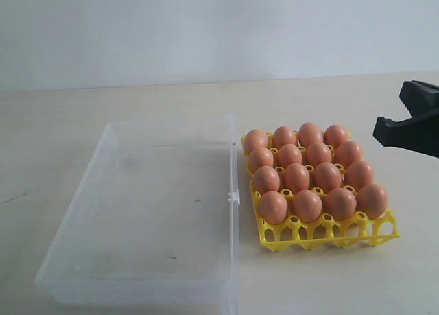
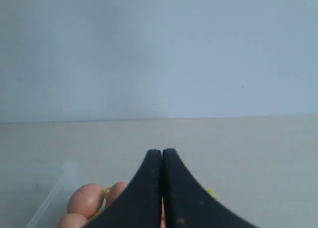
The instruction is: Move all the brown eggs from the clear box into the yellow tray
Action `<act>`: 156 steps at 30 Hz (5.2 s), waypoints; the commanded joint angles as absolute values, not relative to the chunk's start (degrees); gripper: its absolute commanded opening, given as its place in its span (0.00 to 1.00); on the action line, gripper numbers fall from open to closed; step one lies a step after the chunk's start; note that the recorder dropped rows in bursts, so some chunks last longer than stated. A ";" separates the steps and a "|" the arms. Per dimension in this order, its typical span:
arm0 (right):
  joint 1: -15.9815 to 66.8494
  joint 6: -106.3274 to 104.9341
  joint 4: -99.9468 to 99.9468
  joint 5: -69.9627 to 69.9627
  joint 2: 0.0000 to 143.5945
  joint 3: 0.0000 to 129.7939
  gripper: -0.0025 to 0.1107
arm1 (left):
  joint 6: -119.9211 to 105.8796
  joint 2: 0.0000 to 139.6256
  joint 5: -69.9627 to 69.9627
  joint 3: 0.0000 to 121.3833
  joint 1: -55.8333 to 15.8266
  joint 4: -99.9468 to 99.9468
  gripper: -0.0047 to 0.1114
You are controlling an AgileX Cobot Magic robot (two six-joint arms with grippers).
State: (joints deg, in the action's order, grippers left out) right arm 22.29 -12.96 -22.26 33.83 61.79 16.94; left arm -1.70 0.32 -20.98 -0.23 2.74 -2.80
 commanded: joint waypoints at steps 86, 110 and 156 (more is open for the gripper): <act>7.68 -0.40 -3.94 -4.38 0.00 0.00 0.02 | -1.71 0.00 -20.27 0.00 2.24 -3.11 0.04; 3.50 0.00 -4.35 -4.38 0.00 0.00 0.02 | -1.71 0.00 -20.27 0.00 2.24 -3.11 0.04; 3.03 0.00 -4.51 -4.24 0.00 0.00 0.02 | -1.71 0.00 -20.27 0.00 2.24 -3.11 0.04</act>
State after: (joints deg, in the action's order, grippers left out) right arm 3.33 0.00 -4.55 -4.36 0.37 0.27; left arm -1.70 0.32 -20.98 -0.23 2.74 -2.80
